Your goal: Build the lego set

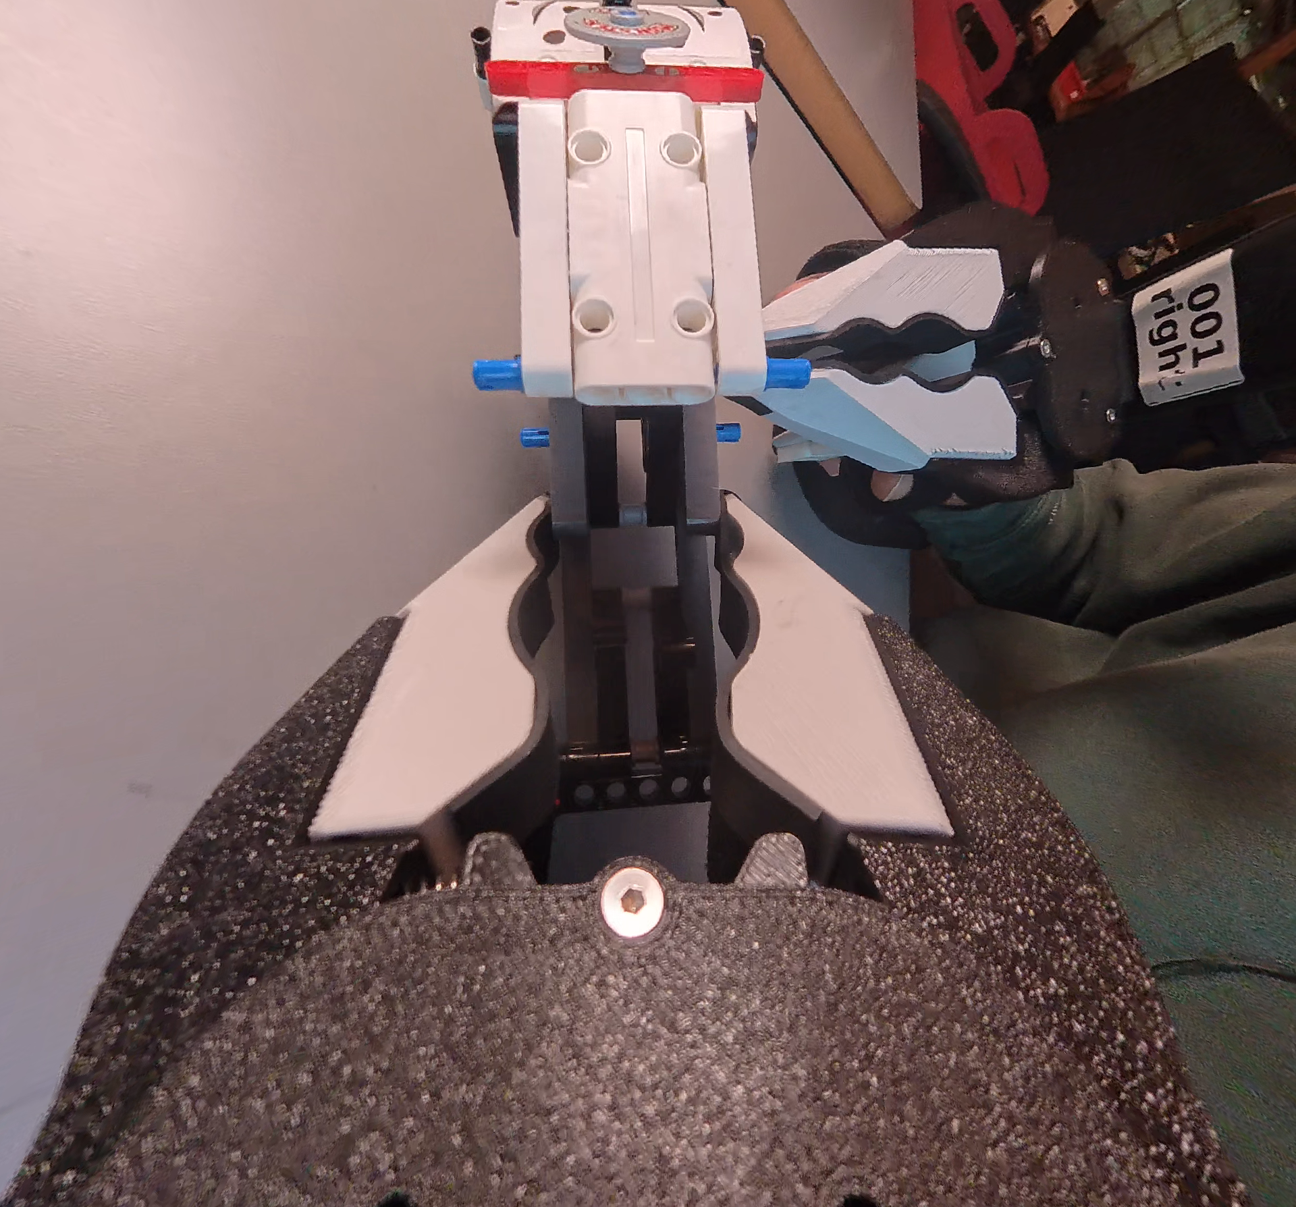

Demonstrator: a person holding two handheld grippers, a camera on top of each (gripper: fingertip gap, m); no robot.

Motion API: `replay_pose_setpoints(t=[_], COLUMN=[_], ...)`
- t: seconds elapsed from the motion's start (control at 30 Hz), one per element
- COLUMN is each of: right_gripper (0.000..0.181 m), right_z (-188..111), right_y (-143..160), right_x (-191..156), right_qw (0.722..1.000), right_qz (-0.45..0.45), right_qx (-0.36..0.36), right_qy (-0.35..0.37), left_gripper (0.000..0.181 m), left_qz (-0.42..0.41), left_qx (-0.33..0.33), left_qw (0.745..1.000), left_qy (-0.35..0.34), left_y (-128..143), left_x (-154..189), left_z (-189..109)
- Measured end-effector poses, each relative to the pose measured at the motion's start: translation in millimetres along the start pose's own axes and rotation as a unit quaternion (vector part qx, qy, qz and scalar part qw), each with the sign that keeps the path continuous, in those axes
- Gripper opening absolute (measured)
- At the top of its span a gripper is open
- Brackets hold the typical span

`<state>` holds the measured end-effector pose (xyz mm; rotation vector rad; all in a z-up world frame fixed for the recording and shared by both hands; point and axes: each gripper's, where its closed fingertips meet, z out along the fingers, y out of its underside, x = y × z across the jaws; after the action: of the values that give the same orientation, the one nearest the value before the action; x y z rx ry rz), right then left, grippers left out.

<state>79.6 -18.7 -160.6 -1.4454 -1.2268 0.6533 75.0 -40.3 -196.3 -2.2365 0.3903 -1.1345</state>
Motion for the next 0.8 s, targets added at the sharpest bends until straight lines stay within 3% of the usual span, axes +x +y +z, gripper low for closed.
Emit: replay_pose_setpoints(t=[0.3, 0.63, 0.8], right_gripper=[0.004, 0.005, 0.000], right_z=[2, 6, 4], right_y=[7, 19, 17], right_x=[-2, -5, -6], right_qw=[1.000, 0.999, 0.999], right_qz=[0.018, 0.016, 0.015], right_qx=[-0.006, -0.033, -0.025], right_qy=[-0.014, -0.021, -0.023], left_gripper=[0.044, 0.045, 0.044], left_qz=[0.028, 0.179, 0.205], left_qx=[-0.010, -0.028, -0.037], left_qw=[0.999, 0.974, 0.961], left_qy=[-0.023, -0.137, -0.181], left_y=[4, 4, 4], left_x=[-6, -24, -35], left_z=[1, -1, -5])
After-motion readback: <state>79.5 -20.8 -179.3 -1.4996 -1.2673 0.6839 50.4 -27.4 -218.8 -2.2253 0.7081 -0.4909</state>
